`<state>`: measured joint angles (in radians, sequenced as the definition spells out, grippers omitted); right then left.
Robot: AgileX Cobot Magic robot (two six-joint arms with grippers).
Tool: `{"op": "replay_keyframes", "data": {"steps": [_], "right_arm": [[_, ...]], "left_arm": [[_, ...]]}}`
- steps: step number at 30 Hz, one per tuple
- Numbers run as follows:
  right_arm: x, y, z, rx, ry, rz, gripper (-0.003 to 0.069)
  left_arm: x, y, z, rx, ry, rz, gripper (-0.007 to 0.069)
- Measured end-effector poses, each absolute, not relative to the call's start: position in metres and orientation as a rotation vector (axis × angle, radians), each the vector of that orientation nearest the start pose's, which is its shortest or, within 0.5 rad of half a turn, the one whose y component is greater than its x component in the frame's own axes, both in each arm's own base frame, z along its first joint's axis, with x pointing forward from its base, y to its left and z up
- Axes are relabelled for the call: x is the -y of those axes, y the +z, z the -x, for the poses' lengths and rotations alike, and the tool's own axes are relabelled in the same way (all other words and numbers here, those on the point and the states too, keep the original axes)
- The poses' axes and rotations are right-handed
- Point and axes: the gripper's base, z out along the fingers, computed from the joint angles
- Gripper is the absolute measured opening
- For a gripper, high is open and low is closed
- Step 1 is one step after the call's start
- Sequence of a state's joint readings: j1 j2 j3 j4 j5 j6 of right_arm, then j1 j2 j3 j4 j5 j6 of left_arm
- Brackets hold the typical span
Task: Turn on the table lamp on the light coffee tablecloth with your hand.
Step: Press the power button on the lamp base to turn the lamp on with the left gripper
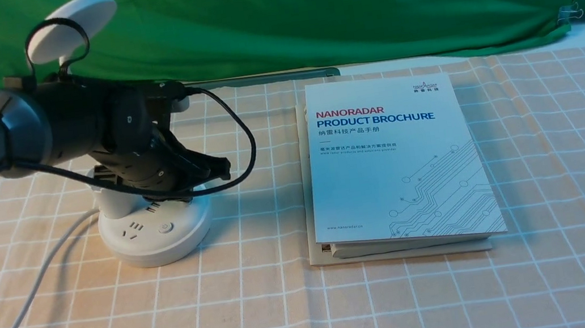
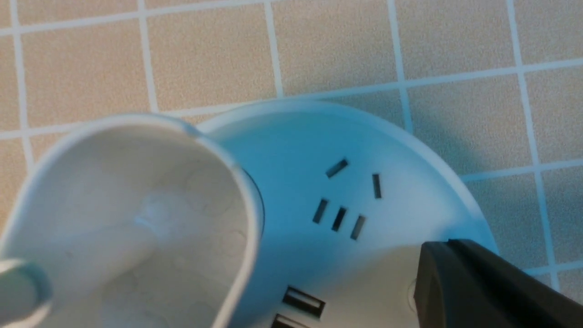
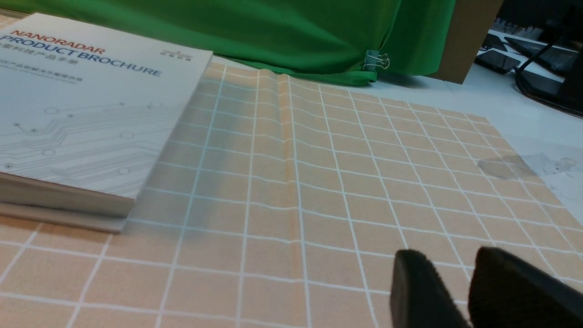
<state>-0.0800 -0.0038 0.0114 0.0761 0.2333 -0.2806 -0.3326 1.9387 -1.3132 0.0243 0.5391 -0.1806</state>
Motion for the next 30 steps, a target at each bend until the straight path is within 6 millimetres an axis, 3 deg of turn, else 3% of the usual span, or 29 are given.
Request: {"op": "replay_keyframes", "data": {"steps": [11, 14, 18, 23, 26, 30], "right_arm": [[0.003, 0.188, -0.056, -1.723, -0.197, 0.122, 0.0241], [0.003, 0.188, -0.056, -1.723, -0.197, 0.122, 0.0241], [0.003, 0.188, -0.056, -1.723, -0.197, 0.122, 0.0241], [0.003, 0.188, -0.056, -1.723, -0.197, 0.122, 0.0241], [0.003, 0.188, -0.056, -1.723, -0.197, 0.122, 0.0241], [0.003, 0.188, -0.056, -1.723, -0.197, 0.122, 0.0241]], "left_arm": [[0.136, 0.175, -0.393, -2.614, -0.172, -0.208, -0.0001], [0.135, 0.181, -0.392, -2.592, -0.18, -0.205, 0.0], [0.135, 0.208, -0.383, -2.556, -0.24, -0.185, 0.0], [0.145, 0.253, -0.358, -2.517, -0.434, -0.261, 0.0], [0.155, 0.263, -0.337, -2.524, -0.541, -0.366, 0.0], [0.173, 0.275, -0.285, -2.469, -0.702, -0.544, 0.0]]}}
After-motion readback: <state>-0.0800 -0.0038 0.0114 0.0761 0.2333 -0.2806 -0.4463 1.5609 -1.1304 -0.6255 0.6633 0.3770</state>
